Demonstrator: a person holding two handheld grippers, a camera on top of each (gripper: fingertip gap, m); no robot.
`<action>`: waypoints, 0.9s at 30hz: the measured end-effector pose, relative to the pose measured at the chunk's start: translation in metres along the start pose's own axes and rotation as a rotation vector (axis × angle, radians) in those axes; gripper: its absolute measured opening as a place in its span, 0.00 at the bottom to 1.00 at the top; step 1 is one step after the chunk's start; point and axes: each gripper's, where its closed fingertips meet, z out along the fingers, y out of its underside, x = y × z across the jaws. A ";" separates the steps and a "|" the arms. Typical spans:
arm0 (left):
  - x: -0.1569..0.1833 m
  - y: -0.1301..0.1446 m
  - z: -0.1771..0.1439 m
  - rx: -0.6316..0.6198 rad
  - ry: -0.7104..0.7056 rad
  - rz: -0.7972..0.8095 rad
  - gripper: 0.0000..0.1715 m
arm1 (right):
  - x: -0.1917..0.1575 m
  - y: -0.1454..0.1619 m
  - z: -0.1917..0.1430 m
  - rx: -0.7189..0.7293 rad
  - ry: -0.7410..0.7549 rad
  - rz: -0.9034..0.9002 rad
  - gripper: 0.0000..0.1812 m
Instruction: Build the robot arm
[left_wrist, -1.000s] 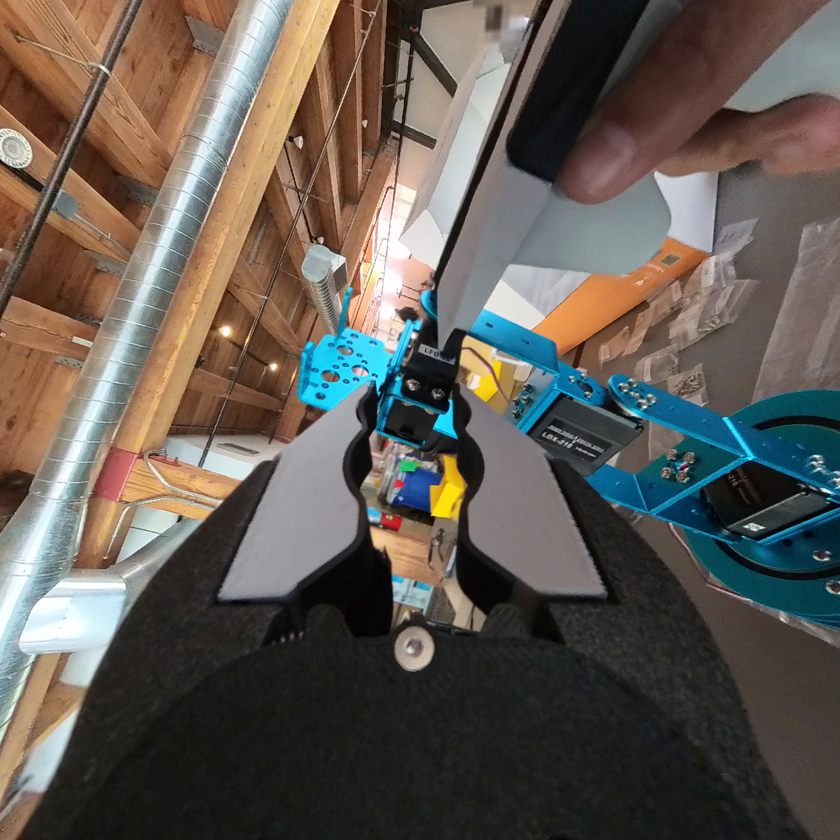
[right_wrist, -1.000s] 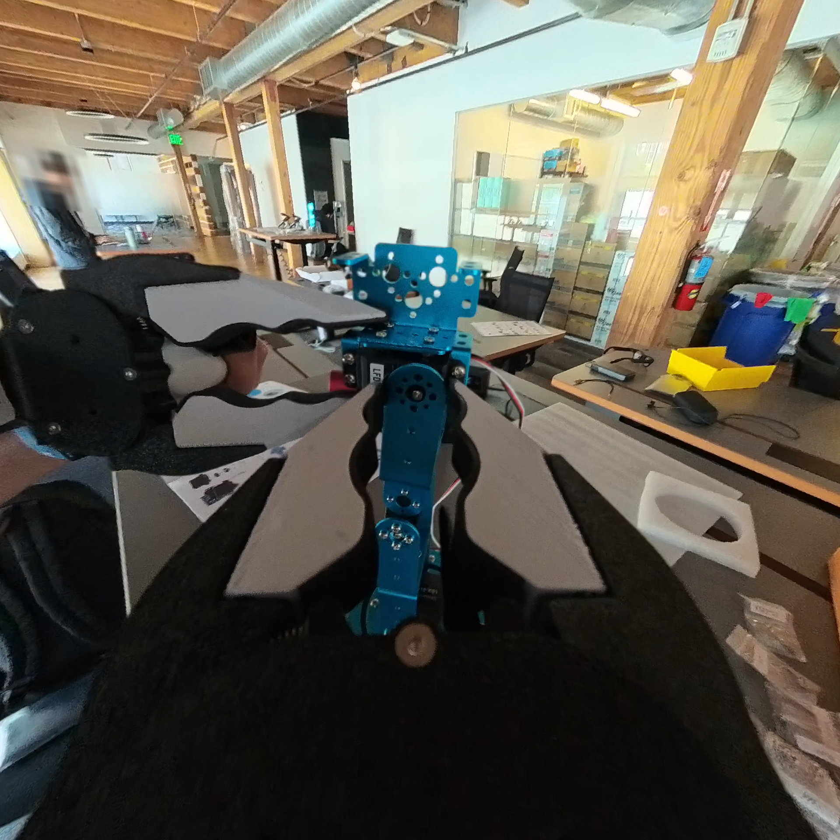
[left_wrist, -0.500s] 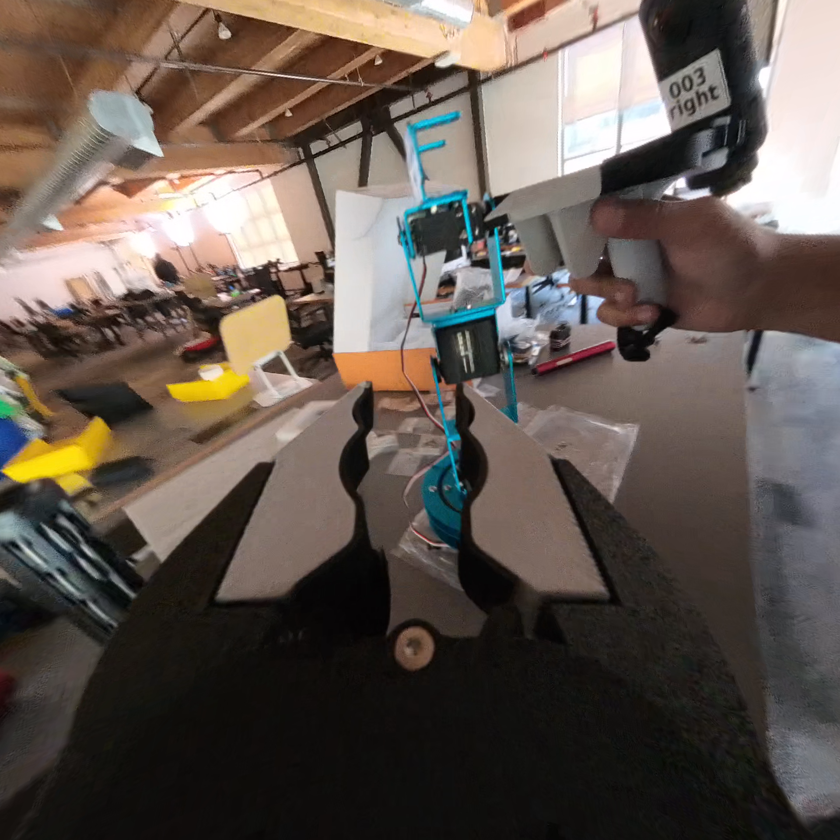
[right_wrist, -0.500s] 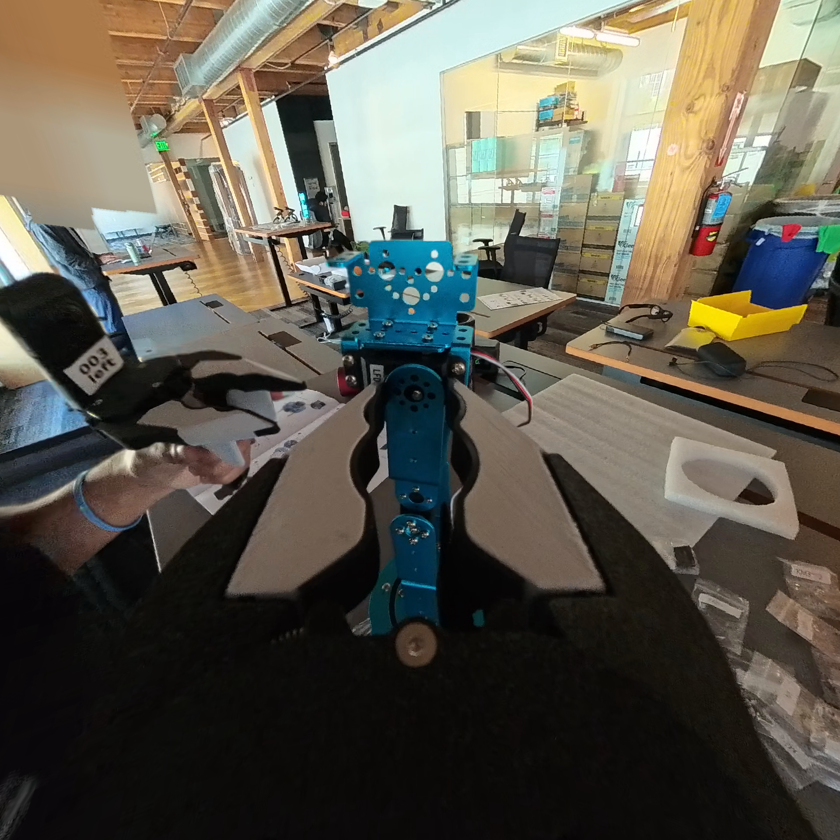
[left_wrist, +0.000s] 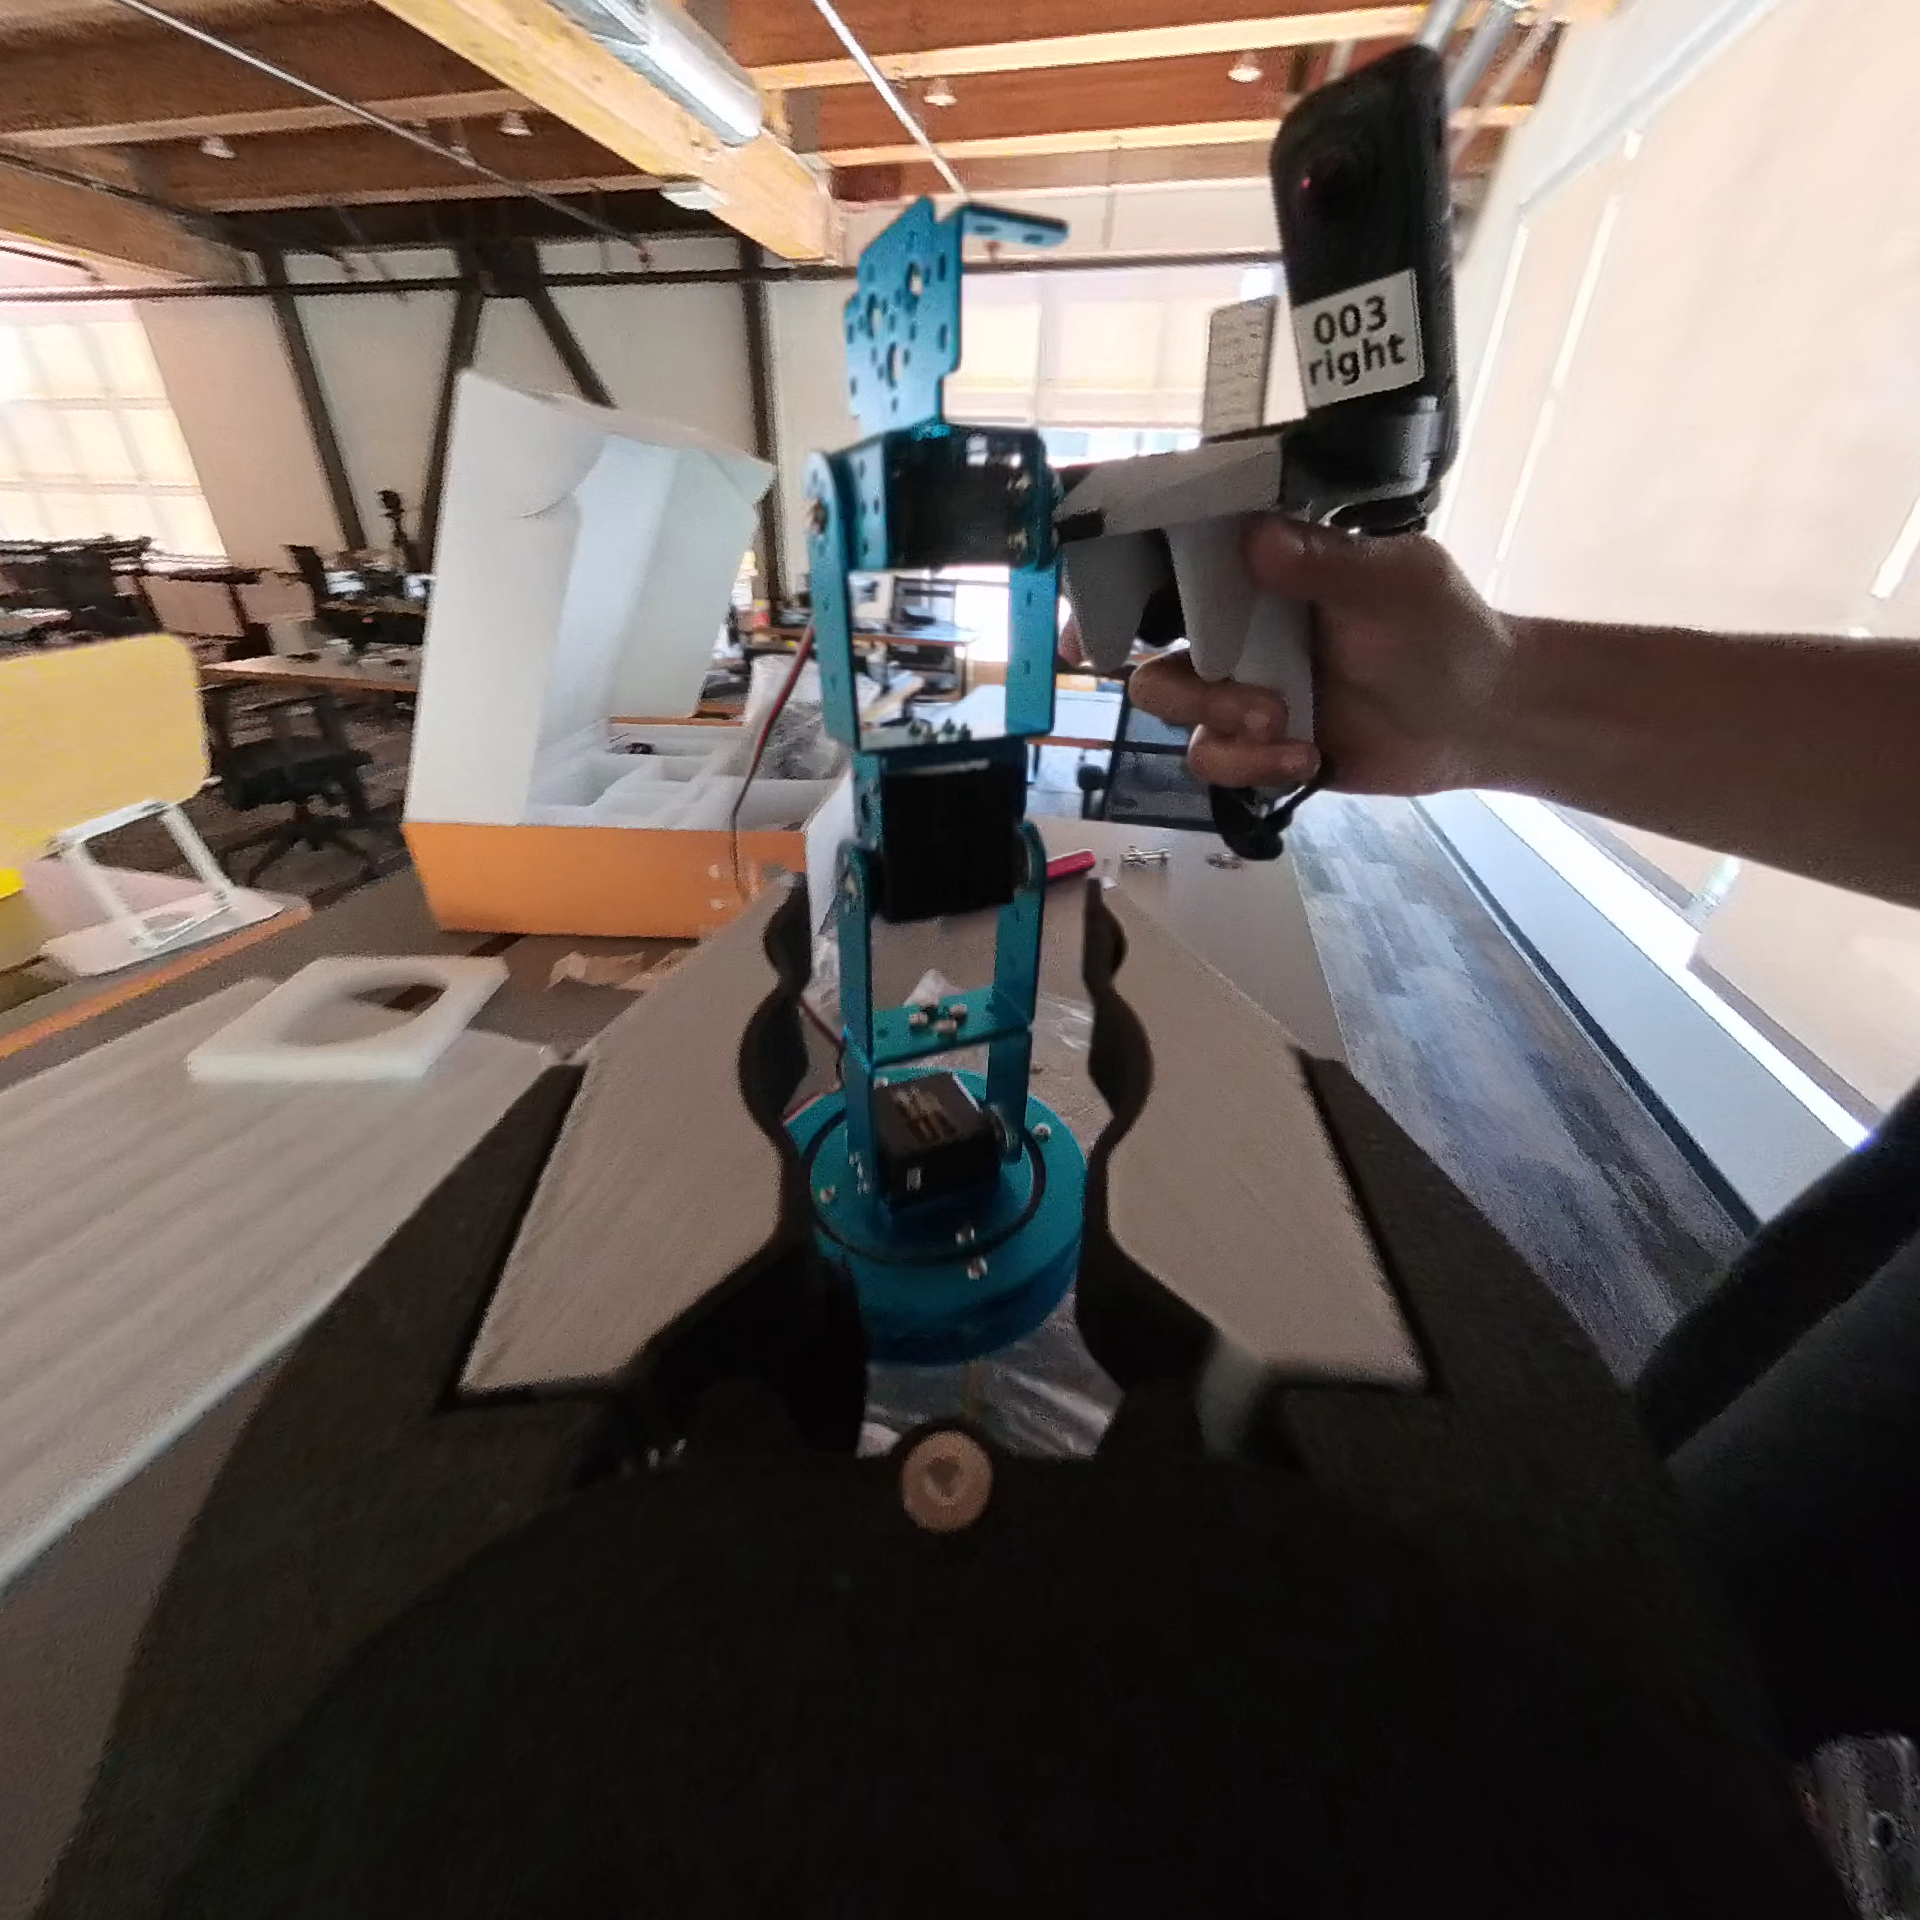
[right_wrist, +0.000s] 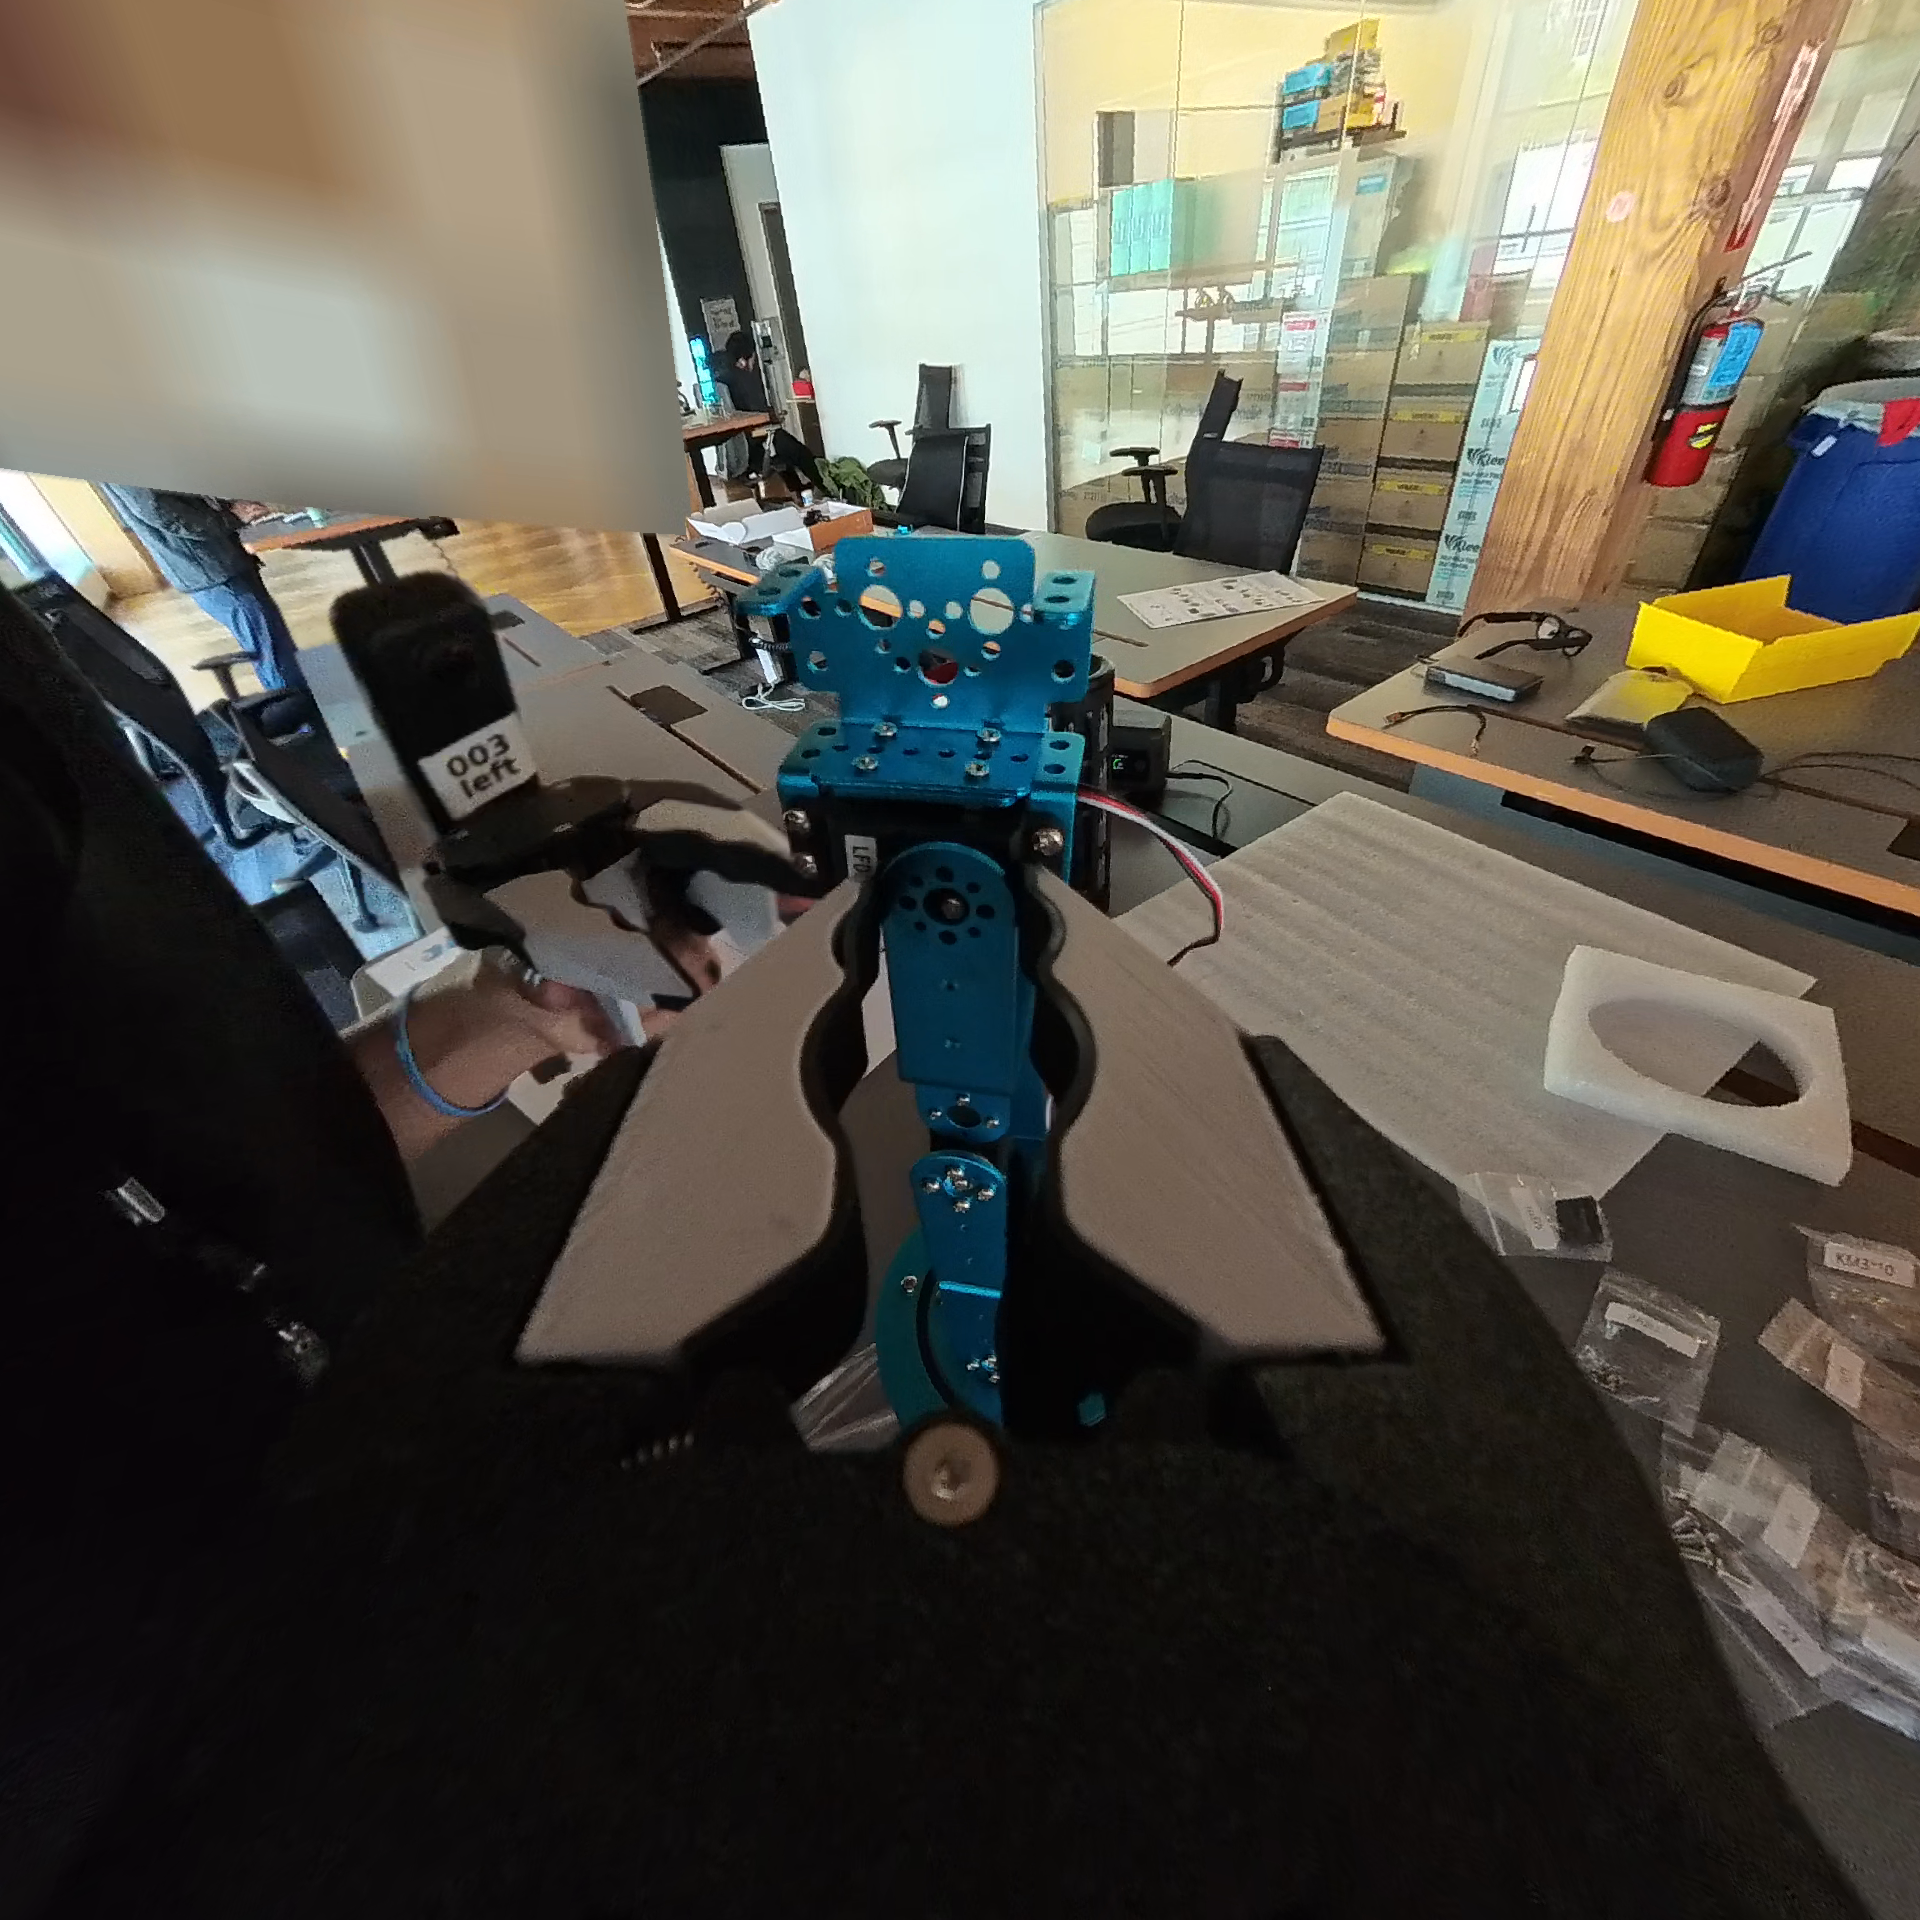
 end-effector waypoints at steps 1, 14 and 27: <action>0.001 -0.002 0.009 -0.014 0.031 0.009 0.36 | 0.000 0.000 0.000 -0.002 0.005 -0.004 0.14; 0.014 -0.009 0.082 -0.157 0.146 0.194 0.59 | -0.004 0.000 0.001 0.015 0.008 -0.039 0.14; 0.006 -0.013 0.080 -0.139 0.073 0.184 0.51 | -0.006 -0.001 0.003 0.025 -0.006 0.010 0.14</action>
